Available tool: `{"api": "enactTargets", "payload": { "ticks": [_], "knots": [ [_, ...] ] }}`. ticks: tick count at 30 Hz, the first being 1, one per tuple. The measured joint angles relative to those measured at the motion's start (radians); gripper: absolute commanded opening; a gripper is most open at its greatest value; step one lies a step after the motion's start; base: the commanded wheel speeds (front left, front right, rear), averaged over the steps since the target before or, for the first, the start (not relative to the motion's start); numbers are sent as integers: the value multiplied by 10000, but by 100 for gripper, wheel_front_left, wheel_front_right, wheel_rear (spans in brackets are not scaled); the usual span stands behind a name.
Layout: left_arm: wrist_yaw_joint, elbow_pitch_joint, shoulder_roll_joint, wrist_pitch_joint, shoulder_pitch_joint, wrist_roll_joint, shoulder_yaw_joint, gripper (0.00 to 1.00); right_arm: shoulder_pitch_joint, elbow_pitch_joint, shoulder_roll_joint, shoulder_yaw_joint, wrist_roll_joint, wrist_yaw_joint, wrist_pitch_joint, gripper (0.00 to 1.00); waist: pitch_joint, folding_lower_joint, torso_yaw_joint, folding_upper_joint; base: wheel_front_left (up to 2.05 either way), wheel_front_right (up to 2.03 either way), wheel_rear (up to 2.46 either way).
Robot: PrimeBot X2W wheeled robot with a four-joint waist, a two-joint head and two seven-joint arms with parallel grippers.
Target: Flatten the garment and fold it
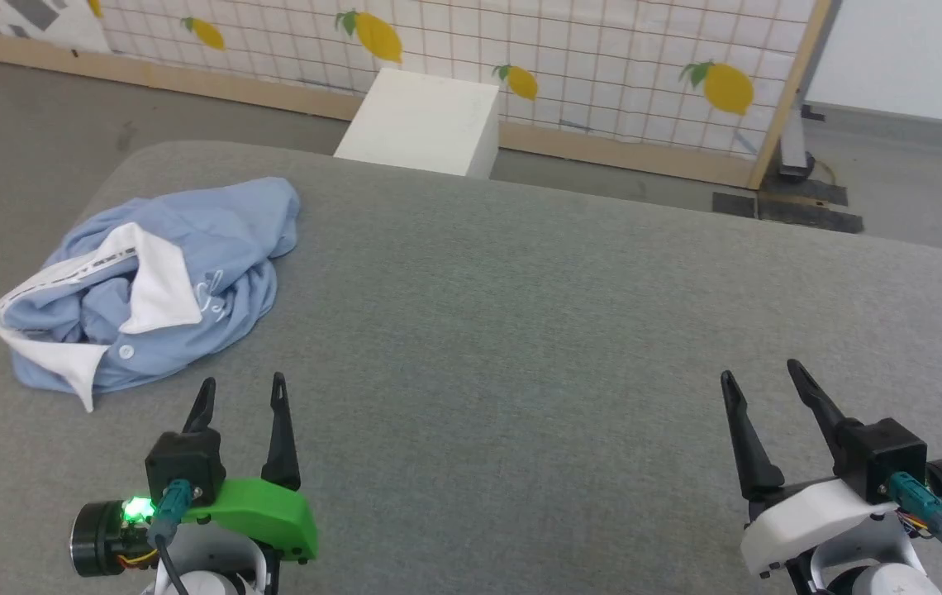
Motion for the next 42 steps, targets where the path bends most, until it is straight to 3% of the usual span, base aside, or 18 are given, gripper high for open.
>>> {"api": "enactTargets", "payload": {
  "ticks": [42],
  "knots": [
    [466,546,40,-853,1,-570,79,100,-2,236,0,232,209,0,-790,100,144,0,2227,0,0,0,0]
  ]
}}
